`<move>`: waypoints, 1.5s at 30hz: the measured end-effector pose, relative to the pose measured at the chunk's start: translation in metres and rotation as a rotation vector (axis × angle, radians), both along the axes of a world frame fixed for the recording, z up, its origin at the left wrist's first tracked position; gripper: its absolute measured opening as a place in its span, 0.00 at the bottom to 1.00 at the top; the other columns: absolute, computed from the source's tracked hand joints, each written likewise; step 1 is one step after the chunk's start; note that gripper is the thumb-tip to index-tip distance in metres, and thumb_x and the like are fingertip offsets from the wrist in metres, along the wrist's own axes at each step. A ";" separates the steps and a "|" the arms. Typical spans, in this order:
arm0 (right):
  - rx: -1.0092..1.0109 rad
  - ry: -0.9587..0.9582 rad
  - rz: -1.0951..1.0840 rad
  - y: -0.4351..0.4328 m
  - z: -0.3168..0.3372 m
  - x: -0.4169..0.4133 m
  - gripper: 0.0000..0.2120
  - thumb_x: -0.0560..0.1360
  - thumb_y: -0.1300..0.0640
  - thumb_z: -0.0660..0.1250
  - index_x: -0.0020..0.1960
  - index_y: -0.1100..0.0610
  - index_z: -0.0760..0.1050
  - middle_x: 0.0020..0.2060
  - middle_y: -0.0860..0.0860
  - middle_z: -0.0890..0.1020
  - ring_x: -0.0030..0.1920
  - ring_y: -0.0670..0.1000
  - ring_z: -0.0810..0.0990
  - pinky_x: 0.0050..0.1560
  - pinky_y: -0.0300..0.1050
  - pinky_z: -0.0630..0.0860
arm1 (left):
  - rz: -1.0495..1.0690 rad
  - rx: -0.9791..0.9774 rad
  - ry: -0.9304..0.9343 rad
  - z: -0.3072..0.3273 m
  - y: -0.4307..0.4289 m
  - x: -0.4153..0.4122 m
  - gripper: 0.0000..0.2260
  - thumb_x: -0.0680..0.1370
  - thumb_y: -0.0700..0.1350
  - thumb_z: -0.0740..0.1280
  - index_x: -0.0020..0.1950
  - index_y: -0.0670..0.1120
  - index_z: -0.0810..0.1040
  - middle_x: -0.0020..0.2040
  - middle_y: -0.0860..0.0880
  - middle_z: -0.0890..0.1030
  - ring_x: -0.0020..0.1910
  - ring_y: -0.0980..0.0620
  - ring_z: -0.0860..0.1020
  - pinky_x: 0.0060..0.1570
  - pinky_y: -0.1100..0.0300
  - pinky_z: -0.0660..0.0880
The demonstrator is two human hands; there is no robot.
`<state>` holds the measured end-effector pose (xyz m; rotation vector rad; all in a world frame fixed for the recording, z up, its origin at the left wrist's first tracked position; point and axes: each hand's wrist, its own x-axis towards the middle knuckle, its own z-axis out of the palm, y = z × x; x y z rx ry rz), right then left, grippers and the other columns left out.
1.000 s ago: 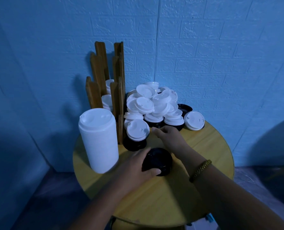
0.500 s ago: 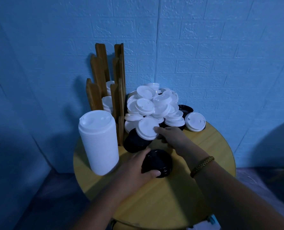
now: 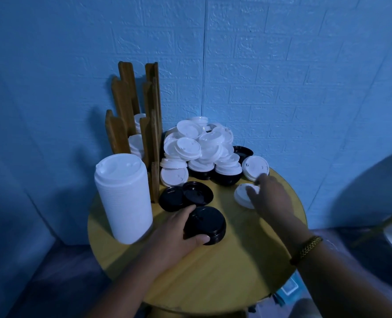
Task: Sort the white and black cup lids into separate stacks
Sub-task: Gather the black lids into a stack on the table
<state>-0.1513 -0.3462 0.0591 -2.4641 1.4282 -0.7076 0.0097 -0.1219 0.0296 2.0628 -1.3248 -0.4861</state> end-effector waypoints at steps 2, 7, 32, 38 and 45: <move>-0.095 0.005 0.360 0.015 0.002 0.020 0.08 0.76 0.59 0.65 0.53 0.53 0.79 0.56 0.51 0.78 0.56 0.55 0.74 0.49 0.48 0.71 | 0.000 0.002 -0.001 0.002 0.000 0.000 0.39 0.75 0.66 0.71 0.81 0.62 0.56 0.79 0.58 0.64 0.76 0.56 0.65 0.73 0.53 0.68; 0.018 0.269 0.654 0.027 0.003 0.049 0.23 0.75 0.65 0.62 0.66 0.47 0.74 0.64 0.47 0.75 0.70 0.51 0.64 0.64 0.53 0.64 | -0.021 0.011 0.001 0.004 0.002 0.000 0.39 0.74 0.66 0.71 0.80 0.63 0.57 0.78 0.59 0.65 0.74 0.58 0.66 0.72 0.53 0.69; 0.741 -0.417 0.362 0.084 0.016 -0.014 0.12 0.80 0.56 0.65 0.62 0.45 0.73 0.43 0.57 0.84 0.34 0.47 0.79 0.31 0.39 0.71 | -0.006 0.000 -0.002 0.000 0.000 0.000 0.40 0.74 0.67 0.71 0.80 0.62 0.57 0.79 0.58 0.65 0.75 0.58 0.65 0.71 0.55 0.67; 0.402 -0.086 0.329 0.086 0.011 -0.012 0.21 0.73 0.38 0.70 0.59 0.48 0.71 0.49 0.46 0.76 0.45 0.44 0.77 0.38 0.36 0.71 | -0.012 0.003 -0.030 0.002 0.000 -0.001 0.39 0.75 0.65 0.71 0.81 0.61 0.56 0.79 0.57 0.64 0.75 0.57 0.65 0.66 0.59 0.67; 0.288 -0.081 0.515 0.083 0.003 0.007 0.18 0.70 0.41 0.75 0.46 0.52 0.71 0.54 0.48 0.75 0.53 0.50 0.76 0.50 0.44 0.75 | -0.037 0.002 -0.039 0.007 0.001 -0.003 0.38 0.76 0.63 0.71 0.81 0.60 0.57 0.78 0.57 0.65 0.73 0.58 0.66 0.65 0.60 0.68</move>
